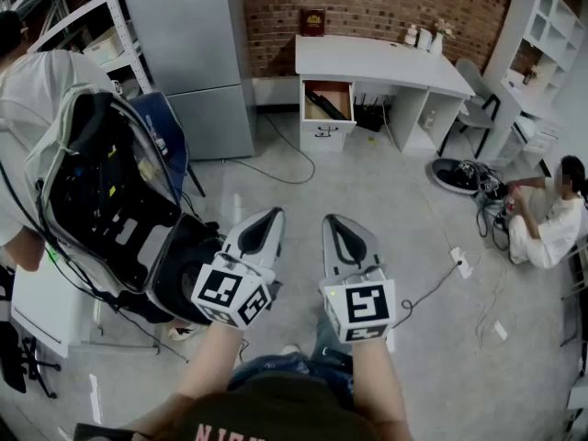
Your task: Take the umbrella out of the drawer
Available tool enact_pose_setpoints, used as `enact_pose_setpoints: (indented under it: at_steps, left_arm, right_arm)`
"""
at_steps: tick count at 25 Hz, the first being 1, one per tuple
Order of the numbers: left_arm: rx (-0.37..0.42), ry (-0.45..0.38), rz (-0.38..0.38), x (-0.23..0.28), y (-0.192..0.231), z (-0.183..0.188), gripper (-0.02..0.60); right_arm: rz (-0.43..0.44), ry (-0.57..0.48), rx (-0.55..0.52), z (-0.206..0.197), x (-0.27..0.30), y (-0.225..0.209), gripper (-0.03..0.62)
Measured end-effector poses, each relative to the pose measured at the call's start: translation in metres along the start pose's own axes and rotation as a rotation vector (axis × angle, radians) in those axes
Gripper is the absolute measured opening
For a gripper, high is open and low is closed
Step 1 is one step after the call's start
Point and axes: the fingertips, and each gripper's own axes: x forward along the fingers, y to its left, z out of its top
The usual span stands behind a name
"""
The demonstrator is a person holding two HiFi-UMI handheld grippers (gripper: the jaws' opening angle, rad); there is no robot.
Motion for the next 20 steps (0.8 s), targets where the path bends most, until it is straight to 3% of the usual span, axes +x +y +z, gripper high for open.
enact_pose_setpoints:
  at_steps: [13, 20]
  left_arm:
    - [0.066, 0.024, 0.073, 0.118, 0.050, -0.019, -0.002]
    - [0.078, 0.029, 0.144, 0.199, 0.086, -0.019, -0.002]
  right_arm:
    - [0.030, -0.006, 0.029, -0.014, 0.096, -0.097, -0.008]
    - [0.094, 0.000, 0.043, -0.017, 0.168, -0.158, -0.008]
